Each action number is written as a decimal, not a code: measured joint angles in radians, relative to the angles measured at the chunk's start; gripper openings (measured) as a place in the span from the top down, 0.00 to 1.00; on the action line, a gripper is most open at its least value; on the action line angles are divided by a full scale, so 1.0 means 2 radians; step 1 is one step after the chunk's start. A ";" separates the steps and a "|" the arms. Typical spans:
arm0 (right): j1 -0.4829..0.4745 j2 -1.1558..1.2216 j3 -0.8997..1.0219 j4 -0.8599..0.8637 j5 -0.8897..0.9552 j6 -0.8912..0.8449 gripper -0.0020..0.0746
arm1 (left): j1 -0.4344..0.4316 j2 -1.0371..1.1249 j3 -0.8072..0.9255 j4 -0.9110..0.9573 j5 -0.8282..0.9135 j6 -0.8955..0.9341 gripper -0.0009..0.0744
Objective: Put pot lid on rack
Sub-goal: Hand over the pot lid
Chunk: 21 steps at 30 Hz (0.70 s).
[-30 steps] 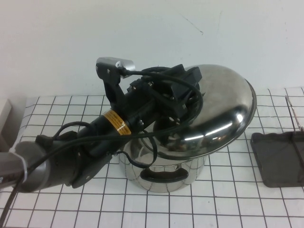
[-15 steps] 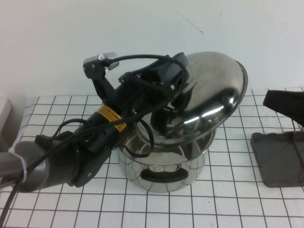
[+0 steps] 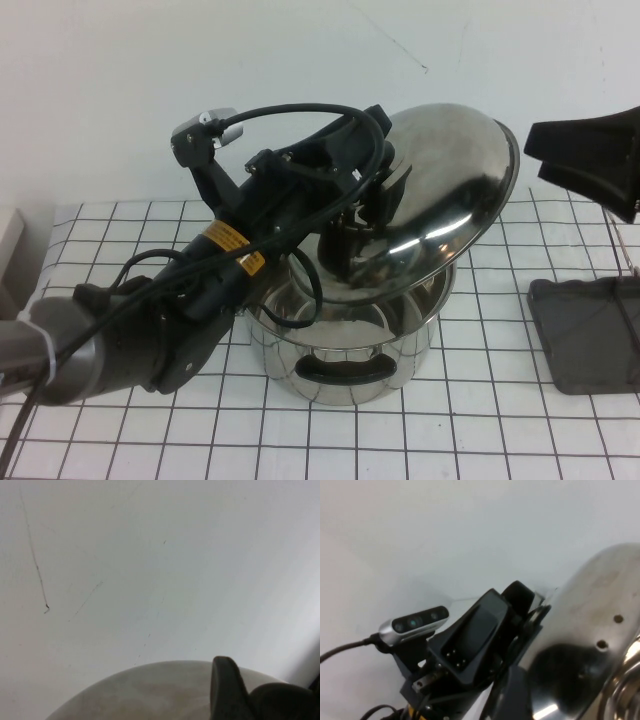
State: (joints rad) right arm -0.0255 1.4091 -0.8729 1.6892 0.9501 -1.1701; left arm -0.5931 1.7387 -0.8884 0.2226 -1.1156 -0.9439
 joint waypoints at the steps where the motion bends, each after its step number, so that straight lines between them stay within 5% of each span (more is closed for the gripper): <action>1: 0.000 0.008 -0.004 0.000 0.006 0.005 0.26 | 0.000 0.000 0.000 0.000 0.000 0.000 0.57; 12: 0.038 0.061 -0.043 0.000 0.017 0.018 0.30 | 0.000 0.000 0.000 0.006 -0.001 0.000 0.57; 15: 0.042 0.066 -0.057 -0.001 0.017 0.017 0.41 | 0.000 0.000 0.000 0.010 -0.001 0.000 0.57; 19: 0.043 0.068 -0.065 0.006 0.026 0.015 0.71 | 0.000 -0.001 0.000 0.015 -0.001 0.002 0.57; 21: 0.045 0.068 -0.068 0.011 0.038 0.016 0.78 | 0.000 -0.001 0.000 0.014 0.003 0.002 0.57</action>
State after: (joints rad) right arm 0.0637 1.5452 -1.0080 1.7113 1.0264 -1.1386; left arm -0.5931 1.7369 -0.8884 0.2507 -1.1101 -0.9398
